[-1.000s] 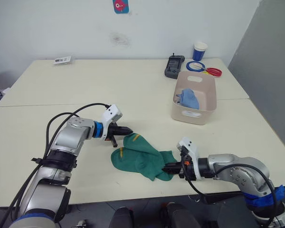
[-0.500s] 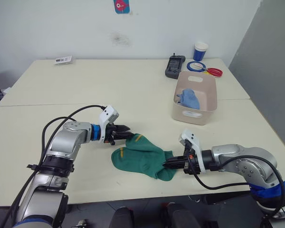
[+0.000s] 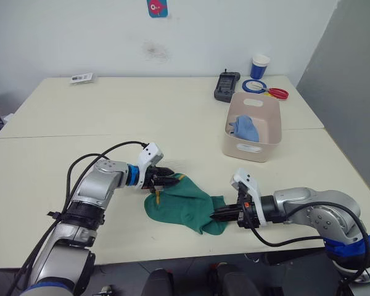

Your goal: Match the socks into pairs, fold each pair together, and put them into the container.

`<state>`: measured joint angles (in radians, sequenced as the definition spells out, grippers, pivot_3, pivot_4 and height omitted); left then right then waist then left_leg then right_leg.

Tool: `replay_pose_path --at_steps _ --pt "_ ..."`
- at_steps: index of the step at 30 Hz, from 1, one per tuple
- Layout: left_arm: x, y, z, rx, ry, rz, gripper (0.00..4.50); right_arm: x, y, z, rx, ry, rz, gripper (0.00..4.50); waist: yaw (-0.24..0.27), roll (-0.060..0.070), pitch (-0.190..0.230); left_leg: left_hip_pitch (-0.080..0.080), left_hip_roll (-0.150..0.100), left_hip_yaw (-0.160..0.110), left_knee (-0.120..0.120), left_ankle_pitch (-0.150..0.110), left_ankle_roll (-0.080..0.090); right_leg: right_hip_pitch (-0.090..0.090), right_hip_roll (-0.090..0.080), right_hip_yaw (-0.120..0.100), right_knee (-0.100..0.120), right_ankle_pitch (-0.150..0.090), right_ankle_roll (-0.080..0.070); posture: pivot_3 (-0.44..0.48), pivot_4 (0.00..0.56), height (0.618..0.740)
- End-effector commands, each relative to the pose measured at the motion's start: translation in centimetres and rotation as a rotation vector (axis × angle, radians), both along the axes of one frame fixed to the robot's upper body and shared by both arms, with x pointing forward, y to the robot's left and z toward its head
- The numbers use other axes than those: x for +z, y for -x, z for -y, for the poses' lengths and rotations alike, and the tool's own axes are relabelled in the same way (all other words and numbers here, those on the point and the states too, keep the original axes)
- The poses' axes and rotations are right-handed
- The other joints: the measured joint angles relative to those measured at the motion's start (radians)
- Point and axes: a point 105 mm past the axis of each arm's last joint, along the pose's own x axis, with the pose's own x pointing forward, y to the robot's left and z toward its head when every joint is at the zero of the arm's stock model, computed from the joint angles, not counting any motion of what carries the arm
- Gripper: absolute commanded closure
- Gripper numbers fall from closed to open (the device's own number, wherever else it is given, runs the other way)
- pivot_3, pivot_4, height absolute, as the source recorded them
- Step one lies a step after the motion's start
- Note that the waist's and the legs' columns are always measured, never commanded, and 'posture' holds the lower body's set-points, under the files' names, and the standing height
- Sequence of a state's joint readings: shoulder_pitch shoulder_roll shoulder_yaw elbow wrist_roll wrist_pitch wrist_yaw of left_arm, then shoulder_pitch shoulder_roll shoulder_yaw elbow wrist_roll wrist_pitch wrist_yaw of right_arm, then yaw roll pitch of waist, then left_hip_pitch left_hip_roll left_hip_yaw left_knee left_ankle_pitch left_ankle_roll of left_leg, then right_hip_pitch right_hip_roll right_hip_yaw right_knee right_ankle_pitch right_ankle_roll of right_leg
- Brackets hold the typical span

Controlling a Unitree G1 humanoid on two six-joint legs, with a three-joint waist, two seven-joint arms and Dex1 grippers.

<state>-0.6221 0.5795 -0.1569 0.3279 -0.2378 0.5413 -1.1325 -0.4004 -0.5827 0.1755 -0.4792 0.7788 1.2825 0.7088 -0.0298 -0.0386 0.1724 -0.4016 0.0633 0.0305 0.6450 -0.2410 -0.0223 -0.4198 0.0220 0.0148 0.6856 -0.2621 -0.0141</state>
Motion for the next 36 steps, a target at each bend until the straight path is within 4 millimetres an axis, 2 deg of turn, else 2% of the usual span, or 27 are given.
replay_pose_path --at_steps 1,2,3,7,13,16,21,27,31,34,36 --pt "3.3 0.0 -0.2 -0.020 0.067 0.085 3.91 1.4 0.5 -0.1 0.037 -0.034 0.047 4.50 -0.001 0.000 0.000 0.000 0.000 0.000 0.000 0.000 0.000 0.000 0.000 0.000 0.000 0.000 0.000 0.000 0.150 0.740" --pt "3.6 0.2 -0.3 -0.020 0.077 0.091 4.26 1.4 0.5 0.0 0.042 -0.037 0.047 4.50 -0.001 0.000 0.000 0.000 0.000 0.000 0.000 0.000 0.000 0.000 0.000 0.000 0.000 0.000 0.000 0.000 0.150 0.740" --pt "4.0 0.4 -0.5 -0.019 0.087 0.092 4.43 1.5 0.6 0.0 0.045 -0.039 0.047 4.50 -0.001 0.000 0.000 0.000 0.000 0.000 0.000 0.000 0.000 0.000 0.000 0.000 0.000 0.000 0.000 0.000 0.150 0.740" --pt "4.7 2.2 -1.1 -0.035 0.105 0.073 4.43 1.8 0.9 0.4 0.071 -0.050 0.039 4.50 -0.003 0.000 0.000 0.000 0.000 0.000 0.000 0.000 0.000 0.000 0.000 0.000 0.000 0.000 0.000 0.000 0.150 0.740" --pt "3.3 1.2 -1.0 0.036 0.068 0.107 4.43 1.6 1.0 0.4 0.088 -0.049 0.031 4.50 0.001 0.000 0.000 0.000 0.000 0.000 0.000 0.000 0.000 0.000 0.000 0.000 -0.001 0.000 0.000 0.000 0.150 0.740" --pt "2.8 1.0 -0.3 0.025 0.072 0.082 3.90 1.4 0.8 0.3 0.088 -0.046 0.034 4.50 0.001 0.000 0.000 0.000 0.000 0.000 0.000 0.000 0.000 0.001 0.000 0.000 -0.003 0.000 0.000 0.000 0.150 0.740" --pt "2.1 0.6 0.6 -0.003 0.029 0.063 2.31 1.2 0.8 0.1 0.089 -0.044 0.035 4.50 0.001 0.000 0.000 0.000 0.000 0.000 0.000 0.000 0.000 0.001 0.000 0.000 -0.003 0.000 0.000 0.000 0.150 0.740" --pt "0.6 -0.6 0.6 0.020 -0.046 0.049 0.40 1.1 0.9 -0.1 0.088 -0.046 0.036 4.50 -0.001 0.000 0.000 0.000 0.000 0.000 0.000 0.000 0.000 0.001 0.000 0.000 -0.003 0.000 0.000 0.000 0.150 0.740" --pt "-0.6 -0.5 1.4 0.004 -0.051 -0.009 0.40 0.9 0.9 -0.2 0.084 -0.046 0.038 4.50 0.001 0.000 0.000 -0.001 0.000 -0.001 0.000 0.000 0.000 0.001 0.000 0.000 -0.003 0.000 0.000 0.000 0.150 0.740" --pt "-0.8 -0.4 1.6 -0.001 -0.055 -0.014 0.99 0.9 1.0 -0.3 0.083 -0.047 0.039 4.50 0.001 0.000 0.000 0.000 0.000 0.000 0.000 0.000 0.000 0.001 0.000 0.000 -0.003 0.000 0.000 0.000 0.150 0.740" --pt "-0.8 -0.1 1.8 -0.021 -0.049 -0.024 1.63 0.9 1.0 -0.3 0.081 -0.048 0.040 4.50 0.001 0.000 0.000 0.000 0.000 0.000 0.000 0.000 0.000 0.001 0.000 0.000 -0.003 0.000 0.001 0.000 0.150 0.740"
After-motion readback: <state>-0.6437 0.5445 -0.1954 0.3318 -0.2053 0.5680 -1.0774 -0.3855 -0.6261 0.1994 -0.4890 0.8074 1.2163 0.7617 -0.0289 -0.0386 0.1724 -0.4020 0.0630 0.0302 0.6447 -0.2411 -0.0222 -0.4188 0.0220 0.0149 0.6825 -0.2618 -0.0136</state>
